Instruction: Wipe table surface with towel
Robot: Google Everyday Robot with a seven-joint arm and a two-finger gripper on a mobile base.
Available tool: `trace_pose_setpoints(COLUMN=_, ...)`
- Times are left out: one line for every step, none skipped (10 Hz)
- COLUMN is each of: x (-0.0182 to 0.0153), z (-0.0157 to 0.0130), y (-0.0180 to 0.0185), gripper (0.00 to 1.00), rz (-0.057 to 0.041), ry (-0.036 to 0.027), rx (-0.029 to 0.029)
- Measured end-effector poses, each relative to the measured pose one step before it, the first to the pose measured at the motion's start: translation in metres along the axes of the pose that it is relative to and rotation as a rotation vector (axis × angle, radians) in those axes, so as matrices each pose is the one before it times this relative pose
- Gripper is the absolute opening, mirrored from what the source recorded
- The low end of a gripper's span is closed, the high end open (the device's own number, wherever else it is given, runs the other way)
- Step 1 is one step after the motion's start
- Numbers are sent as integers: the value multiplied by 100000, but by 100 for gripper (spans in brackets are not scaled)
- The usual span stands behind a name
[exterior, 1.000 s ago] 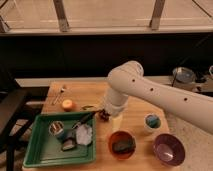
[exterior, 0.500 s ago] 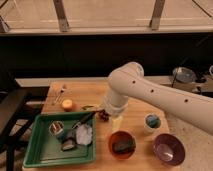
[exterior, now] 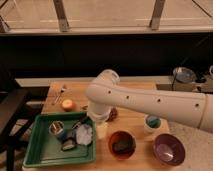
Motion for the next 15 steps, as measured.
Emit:
trace_pose_setpoints(x=-381, z=1040, y=-144, gripper=73, rz=1603, ry=633, rx=-1312)
trace_pose_setpoints(x=-395, z=1203, y=-164, gripper=73, rz=2447, ry=184, rx=-1098)
trace_pose_setpoints(x=-1166, z=1392, y=-302, gripper=73, rz=2755, ry=-218, rx=-1101)
trace_pose_setpoints(x=-740, z=899, y=-105, gripper=73, rz=2222, ry=-318, rx=-629)
trace_pose_setpoints(x=-645, z=973, y=31, gripper=73, rz=3582, ry=-48, rx=-520)
trace_pose_setpoints(x=-328, z=551, y=106, gripper=73, rz=2221, ry=-124, rx=-230)
trace_pose_setpoints(x=-408, z=611, y=162, gripper=73, rz=2788, ry=-647, rx=-202)
trace_pose_setpoints(x=-299, z=559, y=251, gripper=73, rz=1962, ry=-904, rx=-315)
trace_pose_setpoints(x=-146, z=121, y=75, gripper=73, rz=572, ry=-476, rx=10)
trace_pose_setpoints(x=106, z=32, y=29, gripper=73, rz=208, ry=-21, rx=-65)
trace_pose_setpoints(x=-34, z=3, y=-1, gripper=73, rz=-68, ry=-9, rx=-13)
trace_pose_setpoints(x=-10, z=-2, y=-5, gripper=73, rz=-23, ry=18, rx=-4)
trace_pose_setpoints(x=13, z=-9, y=-66, gripper=73, rz=277, ry=266, rx=-109)
trace_pose_setpoints(x=94, z=172, y=2, gripper=73, rz=787, ry=702, rx=-855)
trace_pose_setpoints(x=85, z=972, y=64, gripper=73, rz=1227, ry=796, rx=-1958)
